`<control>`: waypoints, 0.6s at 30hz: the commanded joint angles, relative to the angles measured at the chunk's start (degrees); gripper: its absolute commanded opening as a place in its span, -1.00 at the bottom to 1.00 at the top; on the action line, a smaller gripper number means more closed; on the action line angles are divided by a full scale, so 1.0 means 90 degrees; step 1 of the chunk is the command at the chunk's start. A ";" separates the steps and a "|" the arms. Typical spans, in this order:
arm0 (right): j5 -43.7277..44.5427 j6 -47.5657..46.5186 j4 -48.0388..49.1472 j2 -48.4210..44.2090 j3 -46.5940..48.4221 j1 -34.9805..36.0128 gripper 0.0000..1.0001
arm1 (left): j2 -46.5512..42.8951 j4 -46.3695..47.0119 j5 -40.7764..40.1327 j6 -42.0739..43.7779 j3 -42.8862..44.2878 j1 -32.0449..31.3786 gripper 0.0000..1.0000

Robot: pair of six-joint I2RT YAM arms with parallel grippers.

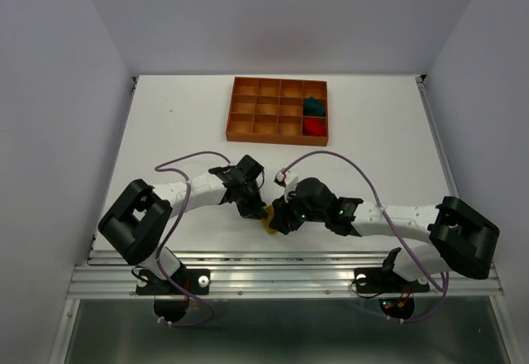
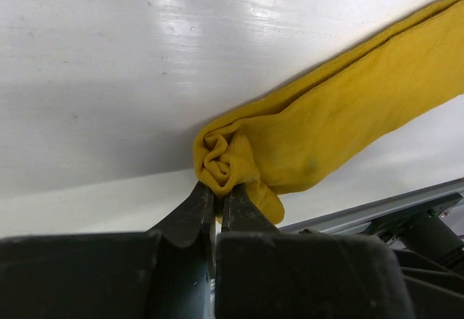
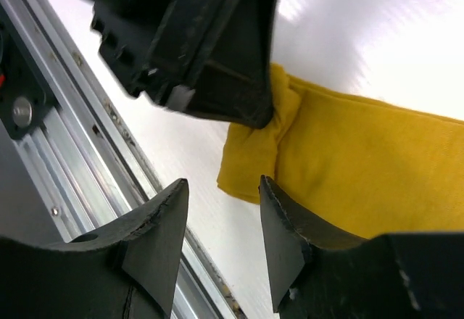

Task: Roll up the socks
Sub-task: Roll the sock at the center of the board.

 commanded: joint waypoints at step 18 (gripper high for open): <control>0.2922 -0.1378 -0.0477 0.0213 0.0717 0.1879 0.08 | -0.0008 -0.1056 -0.0114 -0.0249 0.0248 -0.0185 -1.00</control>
